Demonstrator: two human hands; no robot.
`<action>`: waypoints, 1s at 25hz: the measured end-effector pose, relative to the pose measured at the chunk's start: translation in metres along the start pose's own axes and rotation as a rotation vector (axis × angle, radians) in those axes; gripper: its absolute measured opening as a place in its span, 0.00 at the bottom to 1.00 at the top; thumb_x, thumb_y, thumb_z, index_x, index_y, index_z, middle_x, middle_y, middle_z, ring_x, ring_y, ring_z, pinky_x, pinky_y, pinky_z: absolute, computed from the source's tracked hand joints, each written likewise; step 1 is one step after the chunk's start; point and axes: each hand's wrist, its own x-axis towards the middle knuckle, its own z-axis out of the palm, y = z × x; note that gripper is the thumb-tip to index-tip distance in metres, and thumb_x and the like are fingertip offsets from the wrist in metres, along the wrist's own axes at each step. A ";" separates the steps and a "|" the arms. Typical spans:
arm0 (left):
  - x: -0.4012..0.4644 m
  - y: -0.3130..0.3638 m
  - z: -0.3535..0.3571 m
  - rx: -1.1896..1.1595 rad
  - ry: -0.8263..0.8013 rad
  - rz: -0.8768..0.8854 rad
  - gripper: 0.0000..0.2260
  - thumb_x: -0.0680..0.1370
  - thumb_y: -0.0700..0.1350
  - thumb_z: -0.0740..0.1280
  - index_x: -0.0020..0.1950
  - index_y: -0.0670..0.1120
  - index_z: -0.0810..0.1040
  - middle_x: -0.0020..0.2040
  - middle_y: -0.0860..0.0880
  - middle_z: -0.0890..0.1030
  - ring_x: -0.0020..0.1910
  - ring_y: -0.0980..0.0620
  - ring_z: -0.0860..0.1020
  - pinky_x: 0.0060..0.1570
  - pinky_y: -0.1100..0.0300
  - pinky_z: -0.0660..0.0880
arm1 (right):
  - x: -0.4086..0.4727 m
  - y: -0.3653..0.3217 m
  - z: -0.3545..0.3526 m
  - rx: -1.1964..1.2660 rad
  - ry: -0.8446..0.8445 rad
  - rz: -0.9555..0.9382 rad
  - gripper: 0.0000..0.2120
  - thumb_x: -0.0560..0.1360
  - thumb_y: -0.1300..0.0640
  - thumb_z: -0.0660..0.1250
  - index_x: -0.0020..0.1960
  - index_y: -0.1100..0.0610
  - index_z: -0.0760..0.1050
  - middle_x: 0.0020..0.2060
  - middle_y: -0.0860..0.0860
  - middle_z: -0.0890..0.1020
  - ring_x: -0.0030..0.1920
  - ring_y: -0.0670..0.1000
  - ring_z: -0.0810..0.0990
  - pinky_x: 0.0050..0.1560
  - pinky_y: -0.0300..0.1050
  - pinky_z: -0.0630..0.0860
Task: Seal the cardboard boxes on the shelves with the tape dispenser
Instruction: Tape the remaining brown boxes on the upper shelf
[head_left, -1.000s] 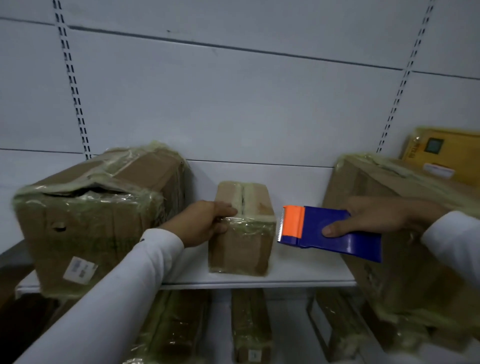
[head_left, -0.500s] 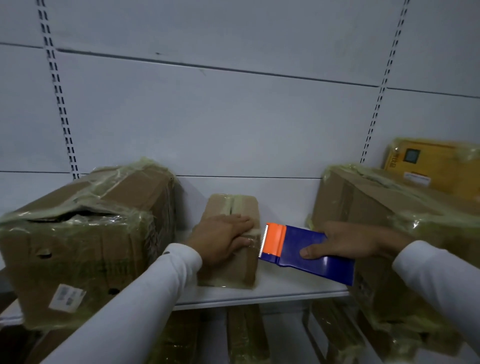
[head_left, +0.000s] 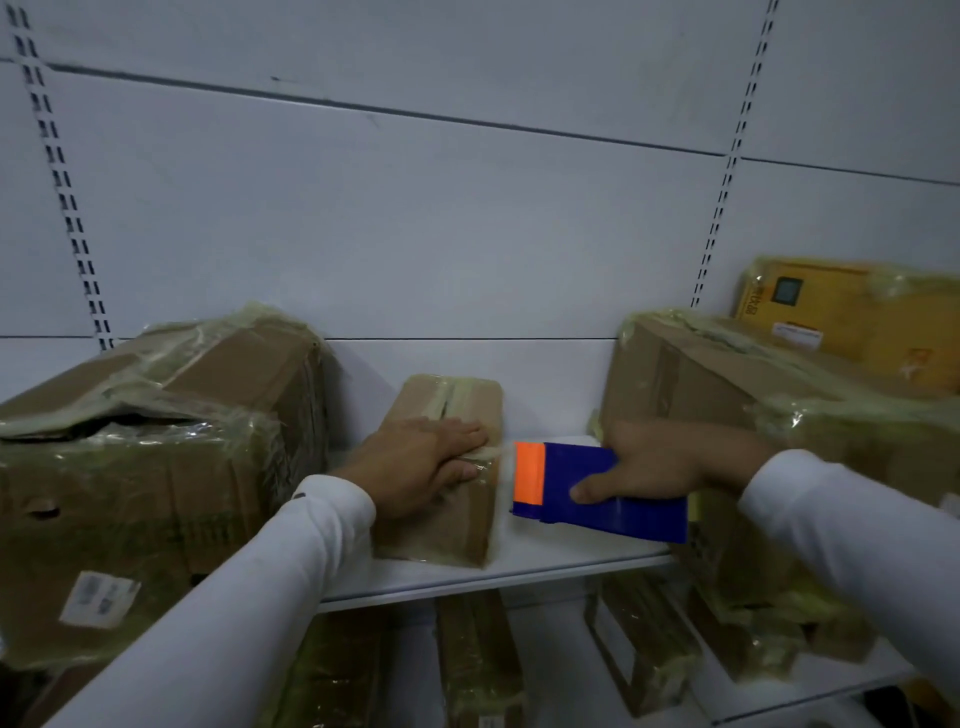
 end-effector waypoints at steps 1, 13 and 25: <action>0.001 0.001 0.000 -0.002 -0.011 -0.003 0.23 0.80 0.60 0.55 0.75 0.56 0.62 0.75 0.56 0.63 0.74 0.54 0.61 0.73 0.53 0.56 | 0.004 -0.009 0.004 -0.064 0.042 0.015 0.21 0.73 0.35 0.67 0.45 0.55 0.74 0.38 0.50 0.81 0.39 0.50 0.82 0.37 0.42 0.76; -0.009 0.016 -0.009 -0.014 0.102 -0.112 0.23 0.75 0.64 0.60 0.67 0.56 0.72 0.66 0.54 0.75 0.65 0.52 0.72 0.63 0.57 0.66 | 0.014 -0.007 0.042 -0.038 0.338 0.146 0.21 0.75 0.36 0.64 0.38 0.52 0.68 0.33 0.49 0.76 0.31 0.48 0.75 0.31 0.40 0.68; -0.006 0.011 -0.005 -0.120 0.227 -0.225 0.14 0.73 0.41 0.63 0.58 0.51 0.75 0.55 0.54 0.78 0.54 0.51 0.71 0.64 0.55 0.65 | -0.011 0.030 0.015 0.438 0.407 -0.013 0.21 0.76 0.39 0.67 0.37 0.57 0.75 0.24 0.49 0.79 0.24 0.43 0.76 0.31 0.38 0.69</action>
